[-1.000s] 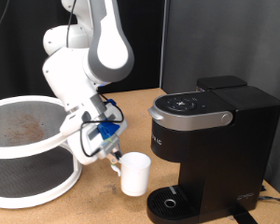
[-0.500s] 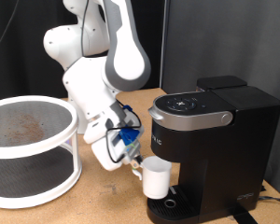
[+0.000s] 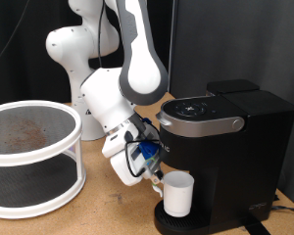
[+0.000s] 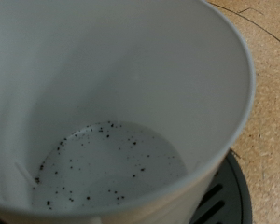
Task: Make a cup of coffee with the keurig machine
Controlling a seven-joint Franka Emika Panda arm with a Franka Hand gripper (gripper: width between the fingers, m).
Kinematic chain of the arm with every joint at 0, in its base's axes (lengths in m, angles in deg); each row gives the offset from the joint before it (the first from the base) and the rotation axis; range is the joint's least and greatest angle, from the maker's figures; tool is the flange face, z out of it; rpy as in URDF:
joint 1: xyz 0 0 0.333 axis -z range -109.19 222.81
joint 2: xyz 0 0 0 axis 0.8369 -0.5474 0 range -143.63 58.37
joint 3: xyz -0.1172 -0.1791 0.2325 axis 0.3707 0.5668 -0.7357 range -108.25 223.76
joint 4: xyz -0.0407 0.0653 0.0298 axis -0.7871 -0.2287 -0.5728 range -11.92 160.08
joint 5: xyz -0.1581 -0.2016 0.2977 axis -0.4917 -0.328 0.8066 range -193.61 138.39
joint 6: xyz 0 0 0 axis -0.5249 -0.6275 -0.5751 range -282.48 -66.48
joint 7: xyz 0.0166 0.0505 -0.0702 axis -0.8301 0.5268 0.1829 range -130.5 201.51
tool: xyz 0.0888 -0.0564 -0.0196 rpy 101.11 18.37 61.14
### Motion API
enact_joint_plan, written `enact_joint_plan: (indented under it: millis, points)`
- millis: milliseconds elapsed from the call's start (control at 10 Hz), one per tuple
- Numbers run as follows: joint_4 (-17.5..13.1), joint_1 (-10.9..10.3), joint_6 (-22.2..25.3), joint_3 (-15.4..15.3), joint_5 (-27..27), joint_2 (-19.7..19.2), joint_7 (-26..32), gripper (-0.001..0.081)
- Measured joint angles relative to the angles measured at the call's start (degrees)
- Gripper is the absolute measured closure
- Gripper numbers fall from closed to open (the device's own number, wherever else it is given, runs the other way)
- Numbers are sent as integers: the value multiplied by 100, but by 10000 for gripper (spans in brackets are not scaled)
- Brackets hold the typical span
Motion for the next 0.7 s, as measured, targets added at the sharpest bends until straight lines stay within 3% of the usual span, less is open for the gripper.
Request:
enact_joint_plan:
  millis: [500,600,700]
  points:
    - [-200,0,-5,-44,155,-202,111,747]
    - [-198,0,-3,-44,146,-202,111,623]
    - [-185,2,0,-44,90,-202,92,623]
